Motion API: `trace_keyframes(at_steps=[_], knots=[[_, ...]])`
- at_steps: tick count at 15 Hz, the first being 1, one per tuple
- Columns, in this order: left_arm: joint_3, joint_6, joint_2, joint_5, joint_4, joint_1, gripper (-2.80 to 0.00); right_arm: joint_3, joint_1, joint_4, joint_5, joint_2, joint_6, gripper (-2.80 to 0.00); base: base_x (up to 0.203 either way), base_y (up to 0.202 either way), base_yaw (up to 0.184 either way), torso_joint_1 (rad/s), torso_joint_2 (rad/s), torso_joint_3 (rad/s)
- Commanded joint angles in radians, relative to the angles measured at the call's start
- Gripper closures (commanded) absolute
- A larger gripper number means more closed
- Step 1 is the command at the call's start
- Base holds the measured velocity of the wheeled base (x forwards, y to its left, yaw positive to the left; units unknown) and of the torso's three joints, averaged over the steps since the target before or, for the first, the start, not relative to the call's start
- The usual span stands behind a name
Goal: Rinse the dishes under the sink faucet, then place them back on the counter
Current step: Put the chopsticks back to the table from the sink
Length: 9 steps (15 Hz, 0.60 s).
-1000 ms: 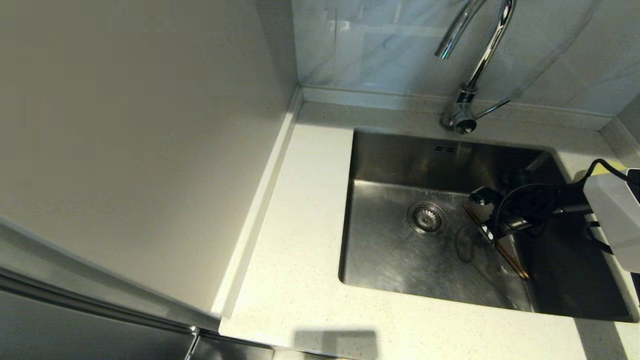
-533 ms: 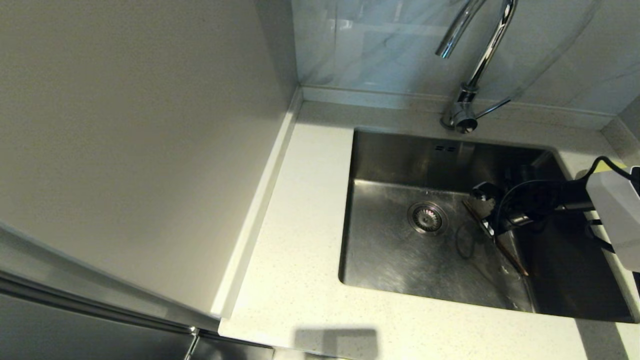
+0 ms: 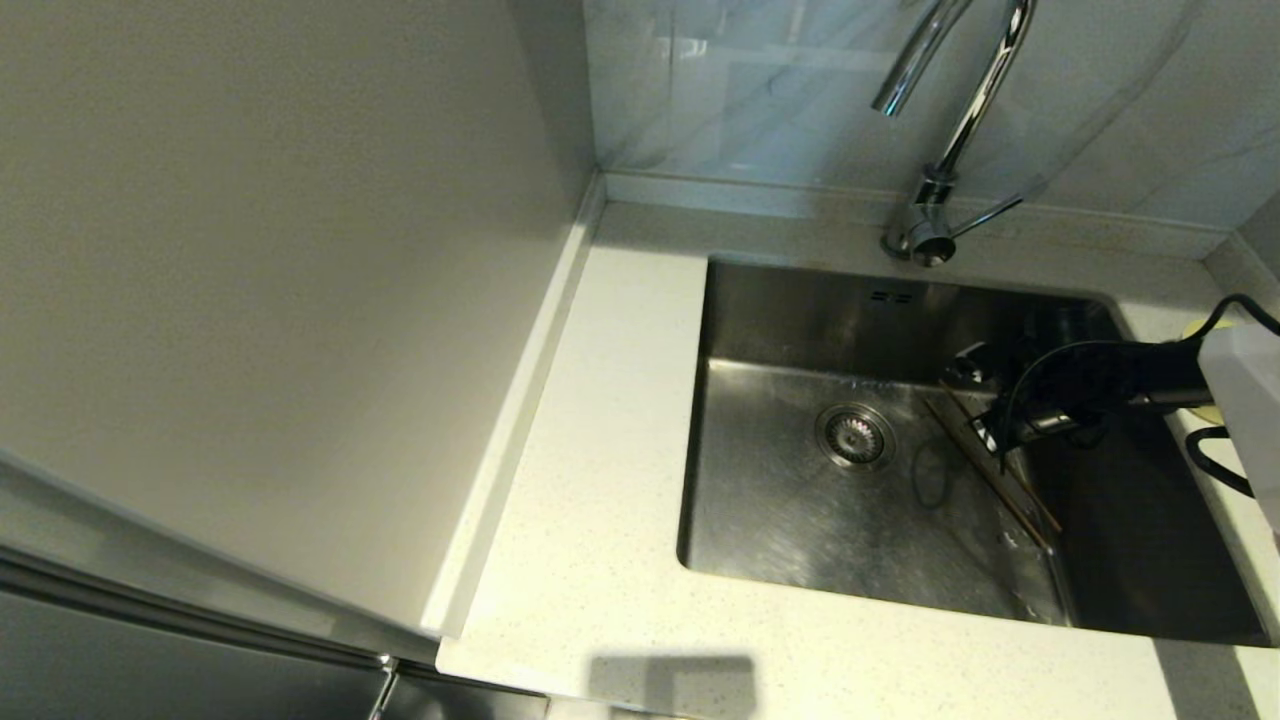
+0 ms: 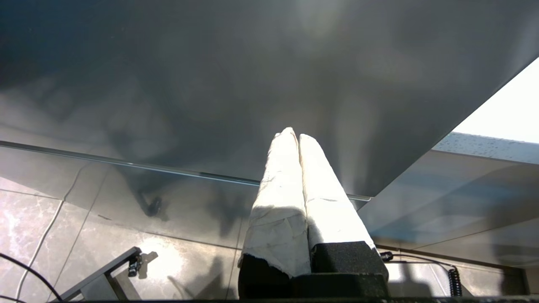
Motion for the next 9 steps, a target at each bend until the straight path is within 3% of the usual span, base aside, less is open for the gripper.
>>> trace_keyframes(at_steps=[1,9], knots=[[0.0,0.0,-0.003,0.0,0.0,0.001,0.0,0.006,0.0,0.001,0.0,-0.023,-0.003,0.0,0.0,0.0,0.0,0.0,0.0,0.0],[0.0,0.0,-0.003,0.0,0.0,0.001,0.0,0.006,0.0,0.0,-0.006,-0.043,-0.008,0.0,0.0,0.0,0.0,0.0,0.0,0.0]])
